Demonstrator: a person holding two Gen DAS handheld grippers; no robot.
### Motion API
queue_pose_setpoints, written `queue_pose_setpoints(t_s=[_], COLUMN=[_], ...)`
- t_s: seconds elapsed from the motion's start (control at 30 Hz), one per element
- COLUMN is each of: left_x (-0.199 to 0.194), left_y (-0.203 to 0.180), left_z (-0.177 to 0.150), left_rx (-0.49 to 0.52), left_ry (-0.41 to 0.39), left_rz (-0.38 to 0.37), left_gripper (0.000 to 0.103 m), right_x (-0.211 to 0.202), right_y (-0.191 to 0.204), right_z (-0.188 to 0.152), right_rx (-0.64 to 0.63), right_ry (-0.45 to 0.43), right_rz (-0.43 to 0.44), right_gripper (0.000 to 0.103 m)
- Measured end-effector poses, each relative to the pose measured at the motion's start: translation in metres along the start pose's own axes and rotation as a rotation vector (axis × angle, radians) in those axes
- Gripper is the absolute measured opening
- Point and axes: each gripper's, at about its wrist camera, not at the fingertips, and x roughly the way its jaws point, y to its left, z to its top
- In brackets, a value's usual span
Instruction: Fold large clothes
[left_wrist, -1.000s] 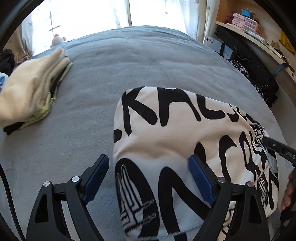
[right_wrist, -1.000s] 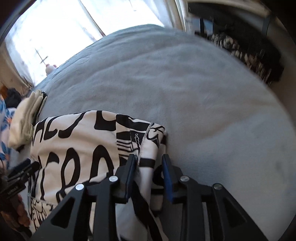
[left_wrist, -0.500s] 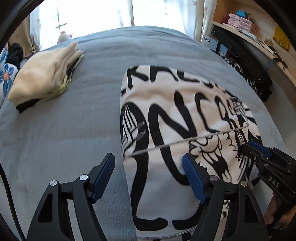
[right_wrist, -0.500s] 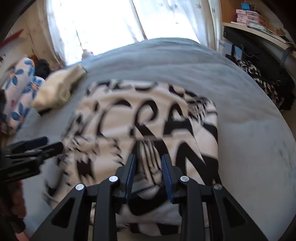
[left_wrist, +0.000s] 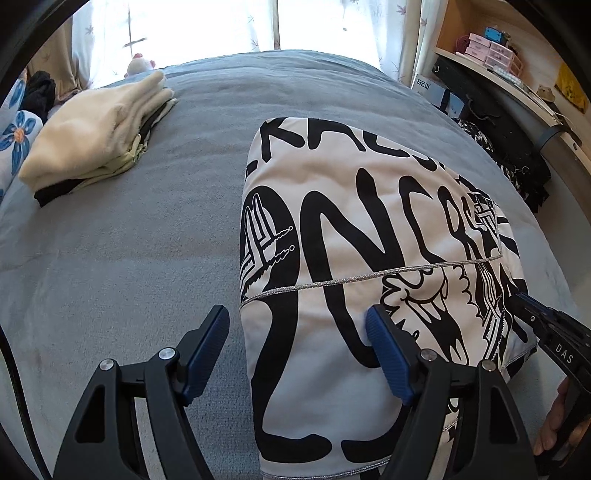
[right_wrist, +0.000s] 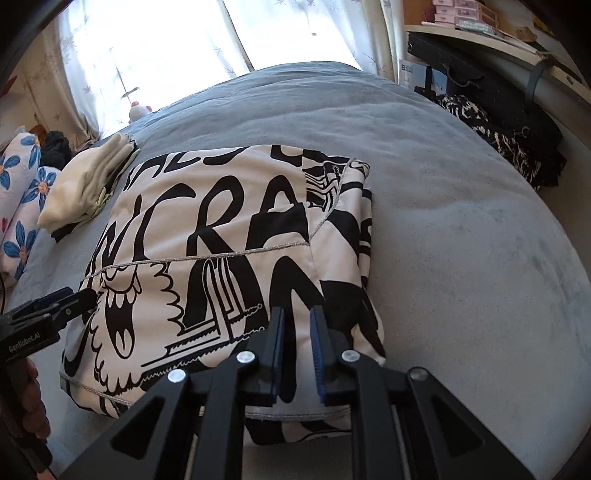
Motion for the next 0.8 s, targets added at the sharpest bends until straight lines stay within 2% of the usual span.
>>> queue_pose_setpoints(t_s=[0.13, 0.27, 0.33, 0.5, 0.67, 0.8], left_x=[-0.004, -0.012, -0.015, -0.031, -0.056, -0.075], left_y=[-0.003, -0.002, 0.0, 0.008, 0.012, 0.013], left_z=[-0.001, -0.001, -0.002, -0.003, -0.001, 0.003], left_rx=[0.008, 0.002, 0.01, -0.024, -0.025, -0.037], left_ry=[-0.011, 0.012, 0.05, 0.067, 0.034, 0.011], left_rz=[0.021, 0.008, -0.001, -0.019, -0.023, -0.019], left_gripper=[0.076, 0.076, 0.076, 0.076, 0.076, 0.077], right_x=[-0.002, -0.012, -0.02, -0.048, -0.076, -0.09], right_y=[-0.001, -0.005, -0.007, -0.006, -0.004, -0.003], right_z=[0.0, 0.002, 0.002, 0.001, 0.006, 0.013], right_rx=[0.021, 0.059, 0.067, 0.031, 0.001, -0.01], right_ry=[0.011, 0.04, 0.052, 0.002, -0.033, -0.039], right_rz=[0.009, 0.053, 0.065, 0.023, 0.03, 0.046], right_gripper=[0.015, 0.016, 0.023, 0.055, 0.061, 0.082])
